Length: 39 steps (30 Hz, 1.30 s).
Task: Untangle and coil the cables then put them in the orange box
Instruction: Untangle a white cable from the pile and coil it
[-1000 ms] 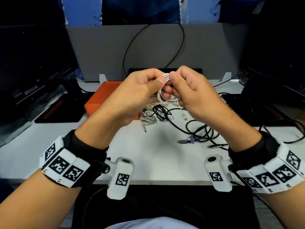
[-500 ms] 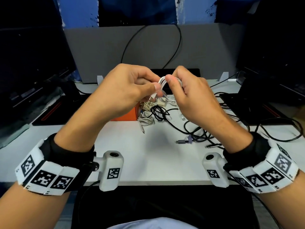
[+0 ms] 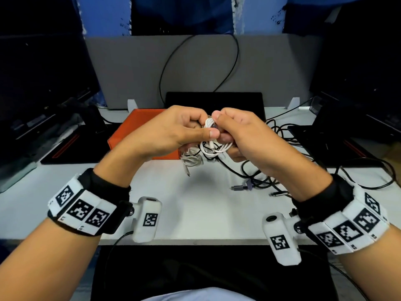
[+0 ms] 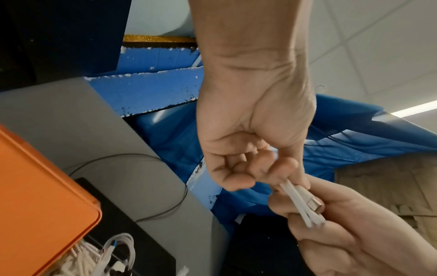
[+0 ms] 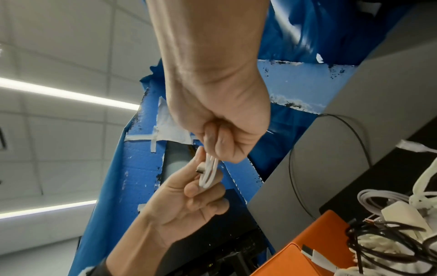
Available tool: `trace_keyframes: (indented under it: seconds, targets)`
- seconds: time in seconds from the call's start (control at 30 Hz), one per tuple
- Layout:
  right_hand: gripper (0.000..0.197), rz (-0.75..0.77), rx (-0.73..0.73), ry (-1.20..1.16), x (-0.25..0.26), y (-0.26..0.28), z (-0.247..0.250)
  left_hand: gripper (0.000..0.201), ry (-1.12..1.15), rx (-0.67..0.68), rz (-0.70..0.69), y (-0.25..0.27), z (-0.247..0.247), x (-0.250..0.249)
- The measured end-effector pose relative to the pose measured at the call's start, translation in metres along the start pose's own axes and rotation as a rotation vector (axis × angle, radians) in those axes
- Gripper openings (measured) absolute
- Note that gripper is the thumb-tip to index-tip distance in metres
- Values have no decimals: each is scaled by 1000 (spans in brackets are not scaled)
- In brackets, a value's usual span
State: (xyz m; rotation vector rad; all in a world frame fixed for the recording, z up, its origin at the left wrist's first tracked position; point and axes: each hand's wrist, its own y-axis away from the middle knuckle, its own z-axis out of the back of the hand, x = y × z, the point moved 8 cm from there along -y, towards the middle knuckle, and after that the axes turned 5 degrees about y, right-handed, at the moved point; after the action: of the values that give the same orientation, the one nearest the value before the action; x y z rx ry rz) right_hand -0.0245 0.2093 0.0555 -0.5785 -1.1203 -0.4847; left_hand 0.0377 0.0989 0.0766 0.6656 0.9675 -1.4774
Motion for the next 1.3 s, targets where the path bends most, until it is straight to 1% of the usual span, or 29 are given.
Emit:
trace_keyframes:
  seconds: [0.07, 0.13, 0.2, 0.3, 0.37, 0.43, 0.57, 0.67, 0.8, 0.83, 0.87, 0.9, 0.93, 1.0, 1.07, 1.13, 1.2, 1.23, 1.3]
  targets:
    - [29, -4, -32, 34, -1, 0, 1, 43, -149, -53, -38, -3, 2, -1]
    - [33, 45, -111, 175, 2, -1, 6, 38, -390, -102, -40, -2, 4, -4]
    - [36, 99, -150, 266, 7, -1, 9, 39, -602, -163, -42, 1, 5, -11]
    - [37, 115, -180, 249, 11, -2, 15, 43, -756, -230, -46, 4, 3, -21]
    - [34, 100, -201, 232, 11, -2, 16, 45, -815, -286, -53, 5, 2, -25]
    - [30, 82, -212, 221, 9, 0, 15, 46, -858, -371, -66, 7, 4, -29]
    - [25, 60, -222, 164, 11, 2, 12, 42, -871, -547, -92, 9, 6, -34]
    - [24, 5, -155, -2, 12, 3, 7, 33, -892, -615, -127, 9, 4, -35]
    - [21, -9, -39, -114, 13, 4, 1, 24, -888, -656, -142, 11, 7, -36]
    - [20, -3, -28, -126, 14, 4, 1, 18, -846, -652, -166, 12, 8, -36]
    - [19, 2, -23, -131, 14, 3, 2, 12, -768, -614, -199, 11, 9, -36]
    - [18, 9, -21, -133, 15, 3, 3, 11, -662, -538, -228, 9, 8, -35]
    - [17, 19, -23, -132, 15, 2, 2, 15, -561, -436, -233, 7, 6, -33]
    - [17, 50, -40, -114, 15, 1, 3, 22, -486, -252, -154, 3, 0, -25]
    - [18, 66, -72, -84, 13, 0, 5, 23, -518, -162, -86, 1, 2, -18]
    - [18, 63, -119, -73, 10, -1, 10, 27, -533, -125, -86, 1, 5, -16]
    - [19, 70, -150, -74, 10, -2, 14, 32, -440, -110, -112, 2, 8, -15]
    - [19, 80, -161, -68, 11, -2, 15, 33, -396, -114, -130, 2, 9, -16]
    - [20, 102, -189, -38, 12, -2, 19, 30, -340, -171, -160, 2, 13, -17]
